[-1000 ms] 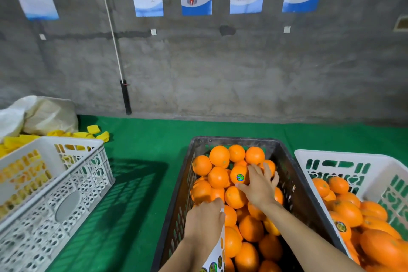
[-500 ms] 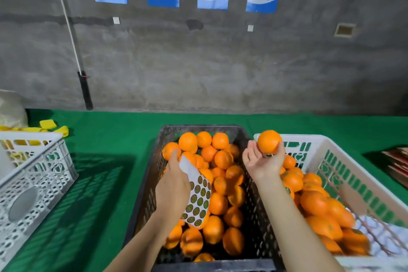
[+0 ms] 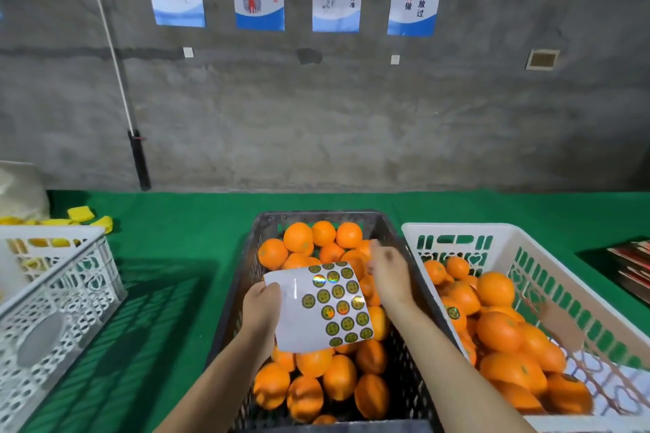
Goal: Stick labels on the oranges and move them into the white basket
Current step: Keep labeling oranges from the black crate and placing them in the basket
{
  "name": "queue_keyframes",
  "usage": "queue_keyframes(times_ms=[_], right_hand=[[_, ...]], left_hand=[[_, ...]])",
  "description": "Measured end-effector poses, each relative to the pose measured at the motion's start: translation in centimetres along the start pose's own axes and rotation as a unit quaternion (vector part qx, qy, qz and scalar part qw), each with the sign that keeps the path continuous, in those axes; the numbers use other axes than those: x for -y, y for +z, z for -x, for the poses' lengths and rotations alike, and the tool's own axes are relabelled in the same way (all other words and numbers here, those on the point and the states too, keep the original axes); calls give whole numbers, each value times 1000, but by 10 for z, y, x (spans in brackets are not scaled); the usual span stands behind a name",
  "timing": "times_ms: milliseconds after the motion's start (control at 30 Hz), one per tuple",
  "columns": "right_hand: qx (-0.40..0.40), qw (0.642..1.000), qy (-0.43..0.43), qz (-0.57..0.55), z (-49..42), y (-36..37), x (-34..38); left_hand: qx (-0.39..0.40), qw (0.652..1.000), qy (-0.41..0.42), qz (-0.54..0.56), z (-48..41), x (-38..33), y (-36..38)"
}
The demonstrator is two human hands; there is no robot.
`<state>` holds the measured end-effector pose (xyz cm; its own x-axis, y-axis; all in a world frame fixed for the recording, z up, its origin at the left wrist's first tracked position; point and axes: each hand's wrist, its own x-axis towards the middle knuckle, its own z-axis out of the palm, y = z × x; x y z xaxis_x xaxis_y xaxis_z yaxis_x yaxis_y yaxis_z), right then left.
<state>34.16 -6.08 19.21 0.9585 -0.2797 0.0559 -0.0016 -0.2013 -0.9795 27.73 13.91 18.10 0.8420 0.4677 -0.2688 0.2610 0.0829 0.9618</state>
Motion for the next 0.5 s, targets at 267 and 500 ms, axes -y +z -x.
queue_keyframes(times_ms=[267,500], right_hand=[[236,969,-75,29,36,38,-8],[209,968,-11,-139,28,33,-3]], left_hand=[[-6,998,-26,61,-3,-2,-2],[264,941,-64,202,3,-2,0]])
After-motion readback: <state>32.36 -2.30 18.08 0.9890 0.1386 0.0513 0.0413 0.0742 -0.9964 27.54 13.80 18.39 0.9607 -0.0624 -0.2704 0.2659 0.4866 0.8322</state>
